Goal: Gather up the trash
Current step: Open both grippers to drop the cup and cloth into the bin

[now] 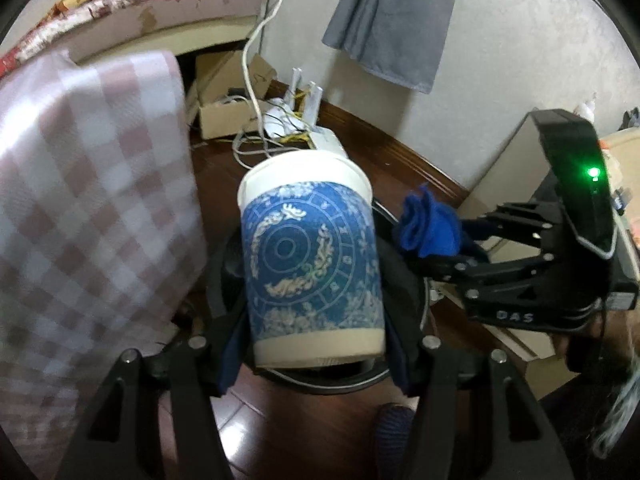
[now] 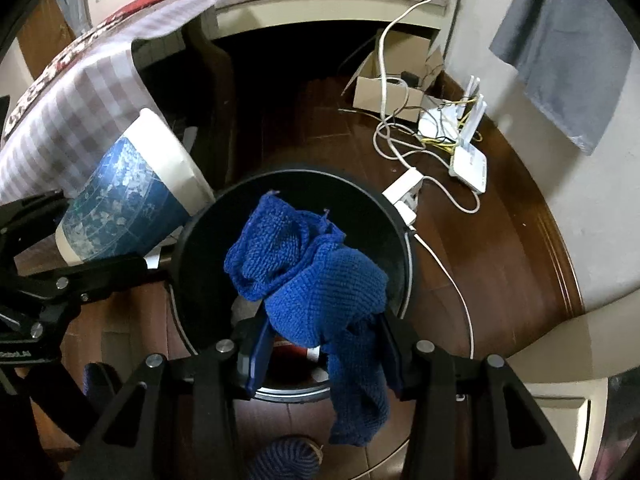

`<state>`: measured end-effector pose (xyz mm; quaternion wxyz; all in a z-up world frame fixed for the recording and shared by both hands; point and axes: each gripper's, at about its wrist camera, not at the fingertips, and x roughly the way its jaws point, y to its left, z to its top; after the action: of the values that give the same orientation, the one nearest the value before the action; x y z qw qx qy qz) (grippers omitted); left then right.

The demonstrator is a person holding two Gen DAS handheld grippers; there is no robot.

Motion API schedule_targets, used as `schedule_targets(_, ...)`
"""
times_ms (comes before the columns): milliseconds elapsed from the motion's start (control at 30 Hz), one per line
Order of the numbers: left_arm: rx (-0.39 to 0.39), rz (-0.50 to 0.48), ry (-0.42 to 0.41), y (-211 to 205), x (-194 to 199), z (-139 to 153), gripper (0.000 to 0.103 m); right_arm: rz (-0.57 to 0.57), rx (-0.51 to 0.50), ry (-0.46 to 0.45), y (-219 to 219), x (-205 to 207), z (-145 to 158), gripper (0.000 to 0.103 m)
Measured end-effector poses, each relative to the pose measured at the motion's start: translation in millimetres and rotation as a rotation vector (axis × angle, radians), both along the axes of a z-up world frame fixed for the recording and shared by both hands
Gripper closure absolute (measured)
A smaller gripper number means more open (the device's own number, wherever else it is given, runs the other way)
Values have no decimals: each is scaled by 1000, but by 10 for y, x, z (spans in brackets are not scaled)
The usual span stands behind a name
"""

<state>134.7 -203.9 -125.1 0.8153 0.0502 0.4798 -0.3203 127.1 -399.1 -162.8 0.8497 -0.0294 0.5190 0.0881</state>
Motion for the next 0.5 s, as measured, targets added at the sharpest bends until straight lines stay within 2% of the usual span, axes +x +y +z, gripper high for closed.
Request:
schedule_targets(33, -10, 0, 18, 5, 18, -39, 35, 3, -5, 1, 7, 17, -26, 52)
schedule_targets(67, -13, 15, 25, 21, 34, -69, 20, 7, -19, 6, 6, 39, -62, 42)
schedule_targets(100, -12, 35, 28, 43, 55, -93, 9, -1, -55, 14, 12, 54, -109, 19)
schedule_targets(133, -9, 53, 33, 72, 69, -122, 7, -20, -100, 17, -4, 62, -160, 7)
schedule_targets(167, 0, 64, 35, 99, 79, -144, 6, -25, -110, 19, -22, 69, -180, 1)
schedule_targets(233, 40, 118, 40, 188, 99, -200, 1, -46, -117, 30, -71, 68, -214, 1)
schedule_targets(367, 86, 214, -8, 371, 55, -210, 1, -75, -135, 33, -106, 63, -205, 1)
schedule_targets(500, 130, 259, -44, 438, 24, -203, 1, -72, -140, 15, -57, 63, -168, 1)
